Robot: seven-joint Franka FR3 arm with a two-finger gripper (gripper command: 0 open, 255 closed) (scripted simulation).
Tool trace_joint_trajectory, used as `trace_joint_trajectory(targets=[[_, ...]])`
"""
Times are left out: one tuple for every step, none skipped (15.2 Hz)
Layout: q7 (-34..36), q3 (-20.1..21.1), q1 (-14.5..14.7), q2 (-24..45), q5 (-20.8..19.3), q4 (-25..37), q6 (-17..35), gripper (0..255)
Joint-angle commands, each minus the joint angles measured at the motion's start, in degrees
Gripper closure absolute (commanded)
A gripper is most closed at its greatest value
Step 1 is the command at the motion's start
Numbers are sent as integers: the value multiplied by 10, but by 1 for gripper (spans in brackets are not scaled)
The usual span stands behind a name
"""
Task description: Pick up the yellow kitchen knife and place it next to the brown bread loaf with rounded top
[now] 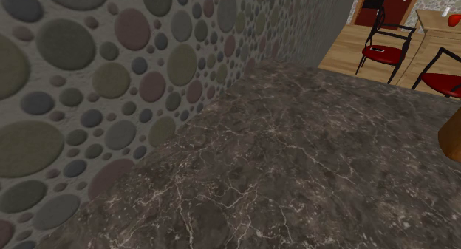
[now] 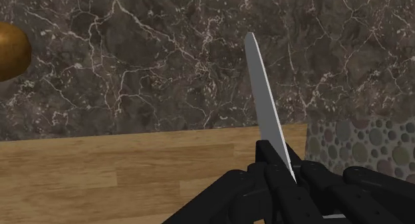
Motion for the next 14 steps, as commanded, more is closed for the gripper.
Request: trace_joint_trajectory(targets=[[-6, 2, 3, 34, -8, -48, 26, 255], [-6, 1, 5, 32, -9, -59, 35, 255], [-7, 1, 6, 30, -9, -69, 43, 255], [-8, 2, 8, 29, -10, -79, 52, 255], [-8, 2, 9, 28, -10, -89, 60, 255], [-9, 2, 10, 26, -11, -98, 68, 255], [-10, 3, 10, 25, -11, -108, 77, 255], [-10, 3, 11, 25, -11, -116, 85, 255], [-11, 4, 11, 24, -12, -125, 93, 255], [-11, 5, 12, 23, -12, -133, 100, 255], [-12, 7, 11, 23, -12, -141, 108, 255], [-13, 8, 11, 23, -13, -149, 116, 255], [-13, 11, 10, 23, -13, -157, 124, 255], [-13, 14, 8, 23, -14, -164, 131, 255]])
